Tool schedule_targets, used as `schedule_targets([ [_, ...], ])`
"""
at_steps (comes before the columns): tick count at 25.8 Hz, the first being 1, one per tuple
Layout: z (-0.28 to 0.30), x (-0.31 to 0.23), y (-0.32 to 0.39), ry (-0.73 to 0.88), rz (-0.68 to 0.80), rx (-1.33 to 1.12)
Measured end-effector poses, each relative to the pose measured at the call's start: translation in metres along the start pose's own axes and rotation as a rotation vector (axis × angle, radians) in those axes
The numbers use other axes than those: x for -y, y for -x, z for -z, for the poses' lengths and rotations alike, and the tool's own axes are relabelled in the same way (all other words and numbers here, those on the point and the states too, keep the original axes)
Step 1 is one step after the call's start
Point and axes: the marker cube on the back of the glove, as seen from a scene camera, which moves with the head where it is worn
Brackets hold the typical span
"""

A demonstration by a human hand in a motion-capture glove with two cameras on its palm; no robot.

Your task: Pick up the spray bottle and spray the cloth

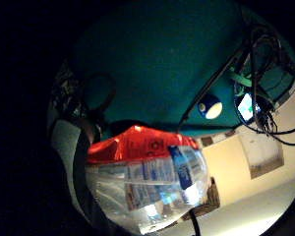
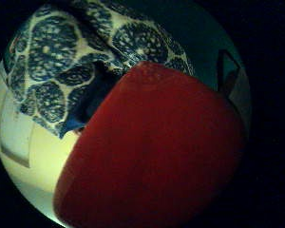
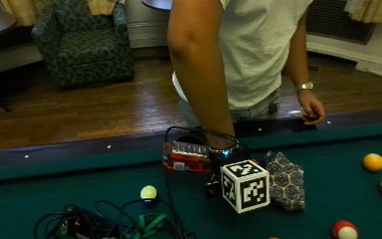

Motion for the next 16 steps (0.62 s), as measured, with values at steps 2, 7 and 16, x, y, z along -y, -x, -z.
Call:
schedule_targets([
  [2,0.012,-0.004,0.002,-0.027,0.019,0.028],
  [7,0.044,-0.018,0.015,-0.126,0.088,0.137],
  [16,0.1,-0.077,0.047,-0.307,0.347,0.44],
])
